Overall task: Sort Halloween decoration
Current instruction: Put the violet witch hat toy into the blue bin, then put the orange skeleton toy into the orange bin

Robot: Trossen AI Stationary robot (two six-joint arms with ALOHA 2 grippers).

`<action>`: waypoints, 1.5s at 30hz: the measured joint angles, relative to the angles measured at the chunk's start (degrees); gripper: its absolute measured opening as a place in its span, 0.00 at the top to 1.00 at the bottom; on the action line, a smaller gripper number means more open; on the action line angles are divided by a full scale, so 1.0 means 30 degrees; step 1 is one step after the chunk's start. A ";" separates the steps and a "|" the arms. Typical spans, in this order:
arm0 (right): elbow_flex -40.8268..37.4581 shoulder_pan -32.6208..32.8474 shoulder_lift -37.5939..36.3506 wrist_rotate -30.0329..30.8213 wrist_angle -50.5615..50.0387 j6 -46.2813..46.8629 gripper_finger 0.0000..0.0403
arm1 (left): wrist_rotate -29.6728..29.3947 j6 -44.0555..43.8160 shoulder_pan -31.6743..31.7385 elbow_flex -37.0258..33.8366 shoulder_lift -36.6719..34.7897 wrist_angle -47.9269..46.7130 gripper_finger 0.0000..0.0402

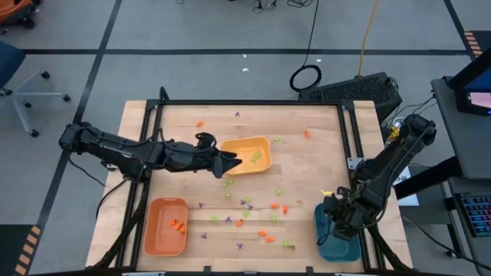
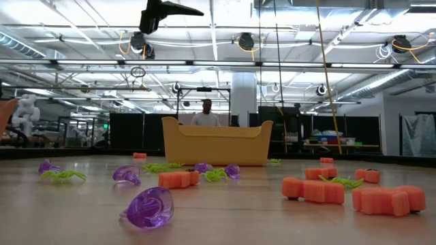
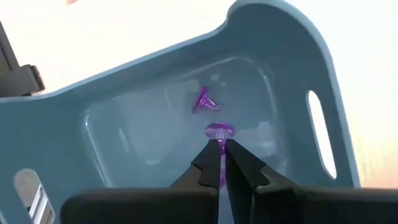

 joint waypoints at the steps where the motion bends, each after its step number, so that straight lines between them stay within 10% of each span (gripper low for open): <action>1: 0.0000 0.0000 0.0059 0.0022 0.0028 0.0000 1.00 | -0.0093 0.0000 -0.0097 0.0000 0.0000 -0.0038 0.31; 28: 0.0712 -0.0004 0.0121 -0.0963 0.0632 0.1805 0.76 | -0.0897 -0.0043 -0.0543 0.0007 0.0000 0.0508 0.31; 45: 0.3811 -0.0641 -0.3792 0.7446 0.0530 0.1523 0.75 | -0.1195 -0.0474 -0.0536 0.0022 -0.0015 0.1338 0.31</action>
